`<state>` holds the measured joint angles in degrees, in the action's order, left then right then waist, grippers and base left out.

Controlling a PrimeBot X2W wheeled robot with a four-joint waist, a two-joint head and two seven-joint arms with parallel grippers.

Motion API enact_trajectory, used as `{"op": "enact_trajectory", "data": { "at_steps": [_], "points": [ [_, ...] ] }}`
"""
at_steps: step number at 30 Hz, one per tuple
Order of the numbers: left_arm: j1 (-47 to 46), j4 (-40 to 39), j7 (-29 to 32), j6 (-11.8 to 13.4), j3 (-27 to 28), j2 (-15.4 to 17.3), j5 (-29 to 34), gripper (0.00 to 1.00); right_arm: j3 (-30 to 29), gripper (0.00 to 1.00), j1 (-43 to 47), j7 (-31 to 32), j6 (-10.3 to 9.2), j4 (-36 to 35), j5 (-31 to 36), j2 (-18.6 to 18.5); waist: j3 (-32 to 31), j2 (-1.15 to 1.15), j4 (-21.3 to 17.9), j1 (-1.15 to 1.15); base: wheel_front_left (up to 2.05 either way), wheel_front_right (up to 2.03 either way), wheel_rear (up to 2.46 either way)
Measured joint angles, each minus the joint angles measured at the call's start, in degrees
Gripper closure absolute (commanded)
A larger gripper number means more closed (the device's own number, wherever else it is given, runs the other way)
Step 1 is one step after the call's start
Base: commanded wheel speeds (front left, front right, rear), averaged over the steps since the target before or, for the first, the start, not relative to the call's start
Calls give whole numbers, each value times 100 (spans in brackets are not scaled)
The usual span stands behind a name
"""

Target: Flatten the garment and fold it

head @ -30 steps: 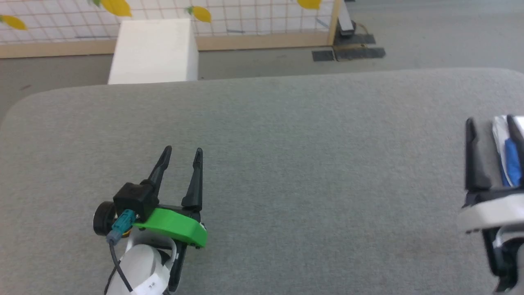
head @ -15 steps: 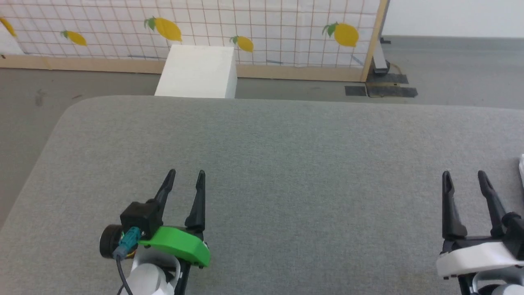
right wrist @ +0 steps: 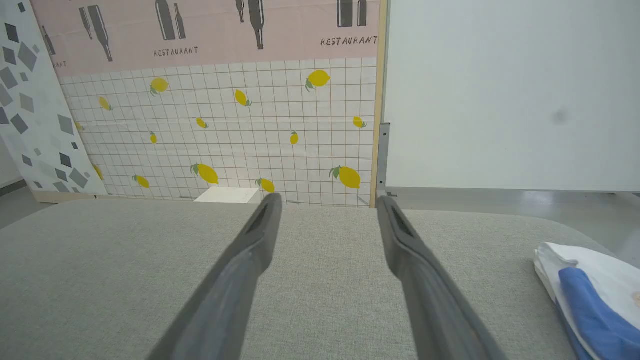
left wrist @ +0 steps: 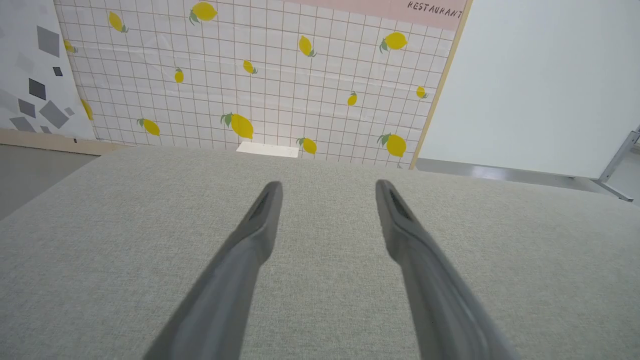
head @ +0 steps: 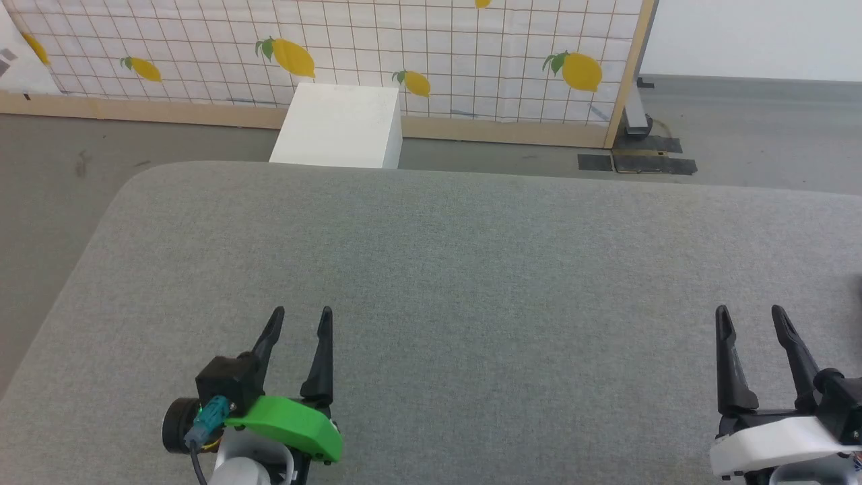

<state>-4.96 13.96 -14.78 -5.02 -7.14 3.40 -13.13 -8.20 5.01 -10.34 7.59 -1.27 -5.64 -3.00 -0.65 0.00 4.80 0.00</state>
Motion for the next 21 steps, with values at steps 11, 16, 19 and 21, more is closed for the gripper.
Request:
{"op": "enact_trajectory", "data": {
  "at_steps": [11, 16, 19, 21],
  "points": [
    [18, -4, 7, 1, 52, -9, 1, 100, 47, 100, -1, 1, 0, 26, -33, 0, 8, 0, -19, 0, 0, 0, 0],
    [18, -4, 7, 1, 53, -8, 1, 100, 47, 100, -1, 25, 0, 26, -33, 0, 9, 0, -22, 0, 0, 0, 0],
    [18, -3, 7, 1, 53, -8, 1, 100, 47, 100, -1, 25, 0, 26, -33, 0, 9, 0, -24, 0, 0, 0, 0],
    [18, -4, 11, 2, 55, -8, 1, 100, 51, 100, -1, 27, 0, 26, -33, 0, 10, 0, -31, 0, 0, 0, 0]
  ]
}}
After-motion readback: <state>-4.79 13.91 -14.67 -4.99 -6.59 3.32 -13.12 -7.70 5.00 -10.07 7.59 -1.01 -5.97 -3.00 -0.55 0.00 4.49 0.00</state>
